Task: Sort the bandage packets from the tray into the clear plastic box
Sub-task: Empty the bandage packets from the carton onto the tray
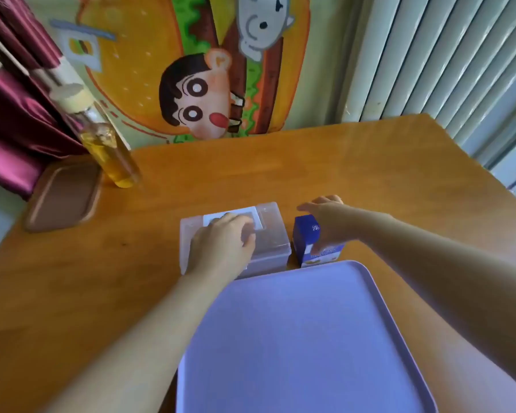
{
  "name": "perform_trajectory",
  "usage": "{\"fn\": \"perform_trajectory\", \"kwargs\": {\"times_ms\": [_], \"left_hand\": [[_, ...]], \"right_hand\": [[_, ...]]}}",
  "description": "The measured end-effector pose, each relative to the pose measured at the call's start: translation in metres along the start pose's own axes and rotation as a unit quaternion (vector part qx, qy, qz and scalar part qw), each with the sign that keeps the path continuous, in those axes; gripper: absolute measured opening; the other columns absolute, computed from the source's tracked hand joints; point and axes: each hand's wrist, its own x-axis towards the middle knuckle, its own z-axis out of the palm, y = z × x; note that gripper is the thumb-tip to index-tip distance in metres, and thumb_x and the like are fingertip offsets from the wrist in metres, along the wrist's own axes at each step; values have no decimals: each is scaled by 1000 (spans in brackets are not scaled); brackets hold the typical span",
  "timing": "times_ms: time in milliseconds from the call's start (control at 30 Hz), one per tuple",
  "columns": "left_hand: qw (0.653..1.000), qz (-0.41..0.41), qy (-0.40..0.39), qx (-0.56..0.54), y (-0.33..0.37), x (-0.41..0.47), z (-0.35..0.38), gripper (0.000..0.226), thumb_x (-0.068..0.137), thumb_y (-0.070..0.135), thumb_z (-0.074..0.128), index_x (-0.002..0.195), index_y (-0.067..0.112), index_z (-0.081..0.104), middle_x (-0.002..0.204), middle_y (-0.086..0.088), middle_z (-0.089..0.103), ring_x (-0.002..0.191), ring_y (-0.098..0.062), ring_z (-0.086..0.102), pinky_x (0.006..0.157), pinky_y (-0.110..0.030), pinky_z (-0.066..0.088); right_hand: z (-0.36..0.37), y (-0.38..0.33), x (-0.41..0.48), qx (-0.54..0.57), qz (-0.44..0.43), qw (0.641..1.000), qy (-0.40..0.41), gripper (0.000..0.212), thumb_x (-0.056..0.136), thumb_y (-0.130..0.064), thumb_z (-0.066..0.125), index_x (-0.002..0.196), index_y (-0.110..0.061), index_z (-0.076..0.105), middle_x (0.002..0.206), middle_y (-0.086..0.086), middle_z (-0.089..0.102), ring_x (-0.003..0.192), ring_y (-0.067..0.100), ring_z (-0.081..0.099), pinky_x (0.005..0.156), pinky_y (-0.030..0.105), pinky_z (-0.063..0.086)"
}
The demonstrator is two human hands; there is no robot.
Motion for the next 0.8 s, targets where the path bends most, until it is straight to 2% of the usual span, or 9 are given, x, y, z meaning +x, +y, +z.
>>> {"fn": "perform_trajectory", "kwargs": {"times_ms": [67, 133, 233, 367, 467, 533, 667, 800], "left_hand": [[1000, 15, 11, 6, -3, 2, 12, 31, 93, 34, 49, 123, 29, 58, 127, 14, 57, 114, -13, 52, 84, -29, 45], [998, 35, 46, 22, -11, 3, 31, 30, 92, 33, 51, 119, 27, 61, 123, 12, 58, 113, -15, 52, 83, -29, 44], [989, 80, 125, 19, -22, 0, 49, 25, 89, 31, 52, 108, 23, 68, 110, 8, 65, 102, -20, 59, 77, -29, 46], [976, 106, 188, 29, -27, 0, 62, 33, 89, 34, 41, 104, 23, 69, 107, 8, 66, 99, -20, 60, 76, -31, 47], [973, 108, 199, 41, -25, -2, 65, 31, 91, 32, 42, 108, 24, 67, 111, 8, 64, 102, -21, 58, 78, -31, 45], [979, 94, 175, 55, -24, -3, 65, 30, 96, 30, 42, 116, 25, 62, 120, 9, 60, 110, -20, 53, 84, -31, 41], [979, 77, 168, 86, -20, -28, 64, 35, 95, 34, 44, 129, 27, 52, 132, 10, 49, 122, -15, 44, 95, -31, 35], [977, 86, 182, 77, -12, -65, 60, 43, 92, 34, 51, 134, 28, 47, 137, 10, 44, 126, -15, 39, 100, -30, 31]], "right_hand": [[7, 3, 7, -36, -3, 999, 4, 101, 66, -38, 80, 146, -25, 20, 138, 6, 36, 128, 29, 25, 101, 45, 40], [19, 9, 18, -42, -4, 999, 6, 96, 65, -34, 80, 143, -24, 25, 130, 6, 42, 121, 27, 32, 94, 44, 45], [30, 9, 34, -47, -19, 998, 36, 86, 64, -34, 78, 135, -24, 30, 117, 3, 48, 112, 25, 38, 87, 43, 48], [38, 9, 46, -39, -37, 995, 89, 85, 64, -39, 79, 133, -26, 31, 116, 1, 49, 110, 24, 39, 85, 41, 47], [44, 12, 44, -29, -47, 988, 143, 84, 61, -42, 81, 130, -26, 36, 114, -1, 52, 102, 21, 45, 82, 39, 49], [47, 17, 37, -1, -38, 982, 186, 84, 60, -43, 82, 130, -24, 40, 114, 0, 55, 96, 21, 50, 79, 39, 52], [51, 25, -2, 53, -6, 948, 314, 90, 57, -46, 82, 133, -24, 38, 115, 3, 54, 104, 25, 49, 80, 42, 51], [52, 23, -54, 77, -21, 924, 374, 92, 57, -46, 82, 135, -25, 36, 116, 1, 53, 106, 24, 49, 81, 41, 51]]}}
